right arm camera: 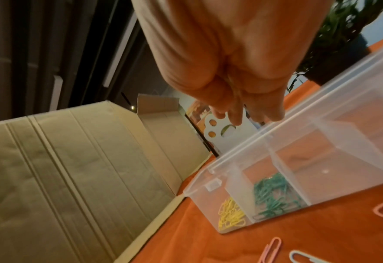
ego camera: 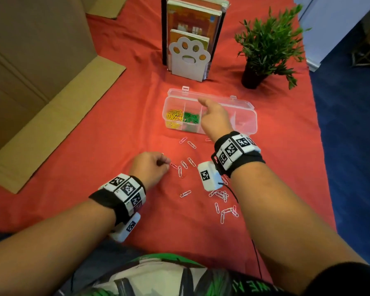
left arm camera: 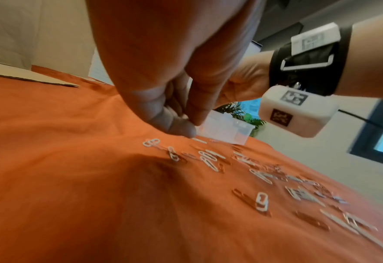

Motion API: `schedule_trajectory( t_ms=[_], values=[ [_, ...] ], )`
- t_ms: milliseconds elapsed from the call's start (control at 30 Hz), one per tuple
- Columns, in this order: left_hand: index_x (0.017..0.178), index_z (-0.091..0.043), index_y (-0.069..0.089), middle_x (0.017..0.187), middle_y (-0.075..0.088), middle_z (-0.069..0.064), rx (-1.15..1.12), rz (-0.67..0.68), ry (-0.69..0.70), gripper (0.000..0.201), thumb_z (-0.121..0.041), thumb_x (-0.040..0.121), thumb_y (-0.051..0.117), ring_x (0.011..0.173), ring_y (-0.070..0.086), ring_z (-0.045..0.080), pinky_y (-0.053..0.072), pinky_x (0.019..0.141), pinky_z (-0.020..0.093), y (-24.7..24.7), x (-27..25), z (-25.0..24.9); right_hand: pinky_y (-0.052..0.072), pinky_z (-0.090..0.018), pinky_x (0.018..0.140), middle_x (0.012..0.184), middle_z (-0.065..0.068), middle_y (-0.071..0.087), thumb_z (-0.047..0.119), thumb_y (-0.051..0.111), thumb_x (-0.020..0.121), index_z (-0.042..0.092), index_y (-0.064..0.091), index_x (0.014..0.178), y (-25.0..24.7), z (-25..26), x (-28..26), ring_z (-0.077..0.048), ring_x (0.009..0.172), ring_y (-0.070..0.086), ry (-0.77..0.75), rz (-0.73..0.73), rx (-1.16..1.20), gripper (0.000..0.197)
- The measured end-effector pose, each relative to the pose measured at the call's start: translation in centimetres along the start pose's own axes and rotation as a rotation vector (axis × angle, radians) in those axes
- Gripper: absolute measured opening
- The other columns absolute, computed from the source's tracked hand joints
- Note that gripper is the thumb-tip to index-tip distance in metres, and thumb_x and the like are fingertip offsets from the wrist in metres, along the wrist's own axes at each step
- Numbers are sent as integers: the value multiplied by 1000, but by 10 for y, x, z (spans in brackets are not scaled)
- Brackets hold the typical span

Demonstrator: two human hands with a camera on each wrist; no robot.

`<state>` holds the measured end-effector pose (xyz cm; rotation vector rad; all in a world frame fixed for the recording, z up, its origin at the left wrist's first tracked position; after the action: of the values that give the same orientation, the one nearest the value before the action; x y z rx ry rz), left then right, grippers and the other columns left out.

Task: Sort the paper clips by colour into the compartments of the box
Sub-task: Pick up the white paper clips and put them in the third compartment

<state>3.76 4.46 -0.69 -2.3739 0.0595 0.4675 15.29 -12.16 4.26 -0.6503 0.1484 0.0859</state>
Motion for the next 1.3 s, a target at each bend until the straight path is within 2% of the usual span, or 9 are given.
schedule_trajectory(
  t_ms=[100, 267, 433, 600, 767, 867, 1100, 1200, 1300],
  values=[
    [94, -19, 73, 88, 74, 2, 115, 75, 42, 17, -18, 79, 67, 79, 65, 15, 39, 71, 16, 8, -10, -4, 45, -31, 101, 121, -11, 61, -7, 41, 87, 9, 61, 118, -10, -15, -20, -22, 111, 57, -26, -33, -26, 40],
    [93, -16, 74, 93, 74, 4, 240, 180, 132, 18, -19, 75, 71, 90, 66, 18, 42, 79, 19, 27, -16, -17, 46, -22, 70, 89, -1, 63, 5, 47, 91, 13, 66, 95, -33, -56, -76, -14, 77, 59, 52, 93, -256, 22],
    [91, -16, 71, 88, 71, 2, 368, 277, 182, 24, -27, 71, 75, 87, 65, 20, 44, 76, 24, 43, -21, -22, 43, -24, 73, 96, -11, 70, 7, 47, 86, 10, 68, 90, -37, -98, -134, -26, 92, 64, 194, 209, -466, 22],
    [95, -18, 68, 93, 71, 1, 477, 291, 241, 23, -24, 73, 72, 92, 63, 20, 44, 78, 25, 53, -25, -25, 44, -30, 71, 94, -18, 67, 33, 56, 88, 10, 58, 79, -23, -113, -181, -32, 91, 64, 255, 318, -623, 25],
    [92, -19, 67, 95, 72, 4, 535, 295, 275, 22, -13, 74, 57, 97, 63, 25, 50, 84, 30, 60, -32, -26, 48, -37, 86, 112, -16, 61, 23, 52, 90, 3, 56, 109, 1, -113, -200, -32, 106, 58, 188, 269, -698, 28],
    [88, -16, 68, 92, 71, 6, 469, 270, 231, 20, -10, 74, 55, 93, 63, 26, 46, 77, 25, 60, -32, -27, 47, -37, 87, 115, -17, 57, 5, 42, 87, 1, 53, 112, 7, -115, -200, -32, 107, 57, 151, 280, -695, 28],
    [68, -20, 58, 55, 60, -3, -104, 227, -54, 22, -2, 81, 56, 53, 54, 15, 45, 58, 26, 46, -20, -28, 43, -25, 74, 95, -14, 67, 12, 50, 88, 10, 59, 101, -14, -122, -174, -27, 88, 62, 189, 99, -292, 15],
    [78, -20, 65, 80, 65, 6, 61, 175, 21, 16, -6, 80, 59, 75, 59, 23, 47, 75, 29, 45, -15, -28, 48, -32, 81, 101, -12, 58, 9, 49, 87, 9, 61, 96, -14, -126, -163, -29, 91, 59, 123, 40, -335, 16],
    [98, -17, 71, 100, 63, 8, 282, 150, 253, 21, -11, 80, 62, 95, 60, 24, 41, 85, 25, 51, -17, -38, 46, -36, 89, 107, -13, 50, 13, 55, 85, 6, 59, 101, -4, -125, -161, -31, 102, 52, 63, 61, -437, 18]
  ],
)
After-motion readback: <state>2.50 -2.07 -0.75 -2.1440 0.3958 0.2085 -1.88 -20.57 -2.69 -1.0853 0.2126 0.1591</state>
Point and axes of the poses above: each hand's wrist, its own x-axis towards the middle knuckle, its own y-axis out of the palm, z = x × y, the point moved 1 cm from there along x, towards the middle knuckle
